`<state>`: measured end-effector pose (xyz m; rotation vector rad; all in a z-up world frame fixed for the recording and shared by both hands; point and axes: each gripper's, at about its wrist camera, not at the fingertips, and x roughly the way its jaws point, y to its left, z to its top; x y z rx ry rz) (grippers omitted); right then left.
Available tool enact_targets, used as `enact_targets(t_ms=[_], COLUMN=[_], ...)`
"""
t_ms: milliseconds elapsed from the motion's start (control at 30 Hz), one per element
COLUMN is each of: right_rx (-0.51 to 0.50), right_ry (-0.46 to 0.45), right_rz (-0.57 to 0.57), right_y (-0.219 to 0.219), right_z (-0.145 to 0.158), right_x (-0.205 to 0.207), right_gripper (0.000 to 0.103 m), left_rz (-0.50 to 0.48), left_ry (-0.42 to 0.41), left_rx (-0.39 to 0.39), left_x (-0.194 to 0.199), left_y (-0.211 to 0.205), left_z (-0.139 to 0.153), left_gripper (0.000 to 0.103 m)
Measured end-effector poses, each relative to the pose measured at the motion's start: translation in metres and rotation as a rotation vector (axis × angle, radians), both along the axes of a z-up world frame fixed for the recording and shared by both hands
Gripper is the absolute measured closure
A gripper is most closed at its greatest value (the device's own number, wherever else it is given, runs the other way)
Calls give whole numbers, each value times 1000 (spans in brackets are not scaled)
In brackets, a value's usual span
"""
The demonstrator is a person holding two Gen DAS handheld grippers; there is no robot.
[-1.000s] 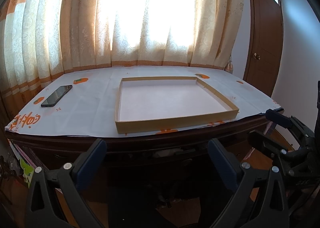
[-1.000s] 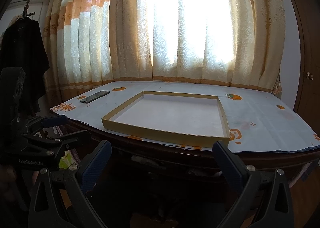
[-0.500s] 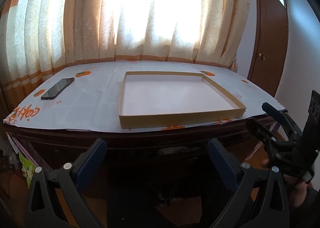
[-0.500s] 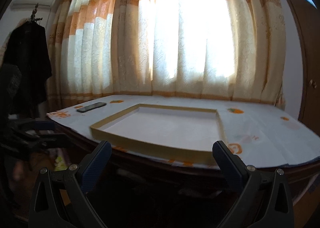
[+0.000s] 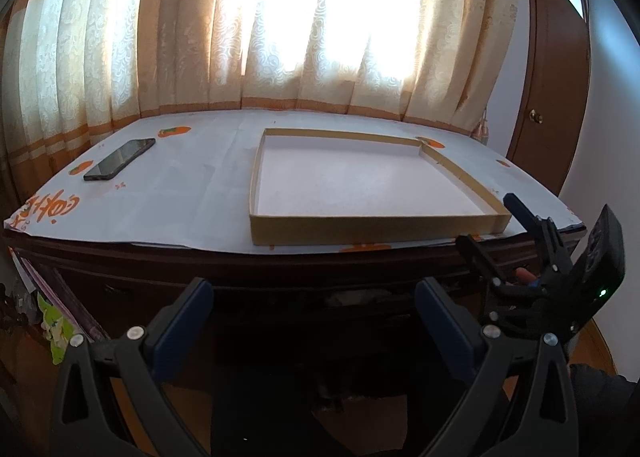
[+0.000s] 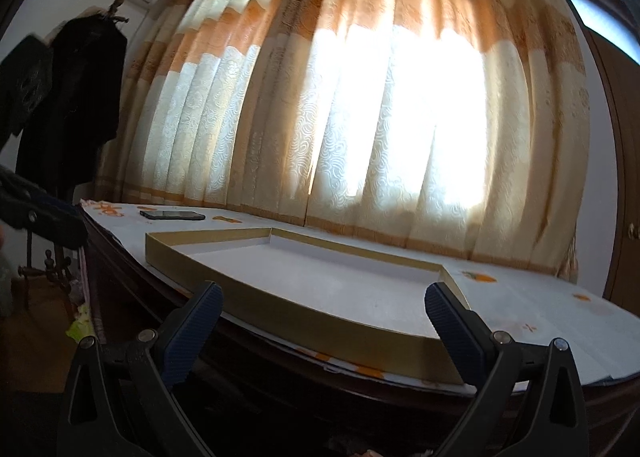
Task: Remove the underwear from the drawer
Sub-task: 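Lower both tools toward the open drawer of clothes below the table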
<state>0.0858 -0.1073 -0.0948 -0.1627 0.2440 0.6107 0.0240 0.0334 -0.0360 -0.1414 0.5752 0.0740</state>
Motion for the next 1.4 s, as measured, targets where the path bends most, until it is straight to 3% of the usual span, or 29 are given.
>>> enact_targets(t_ms=[333,867,1400], right_rx=[-7,-66,-99], right_ry=[-59,-155,-125], right_rz=[31,31,42], right_y=[6,12,8], right_z=[-22,-34,-28], right_x=[5,5,6], right_gripper=[1,1,1], left_rz=[28,38,41], left_ry=[-10,-5,-7], left_rx=[-12,-29,-36], left_x=[-1,-2,-2], left_y=[6,9,7], left_z=[-3,-6,-5], left_gripper=[0,0,0])
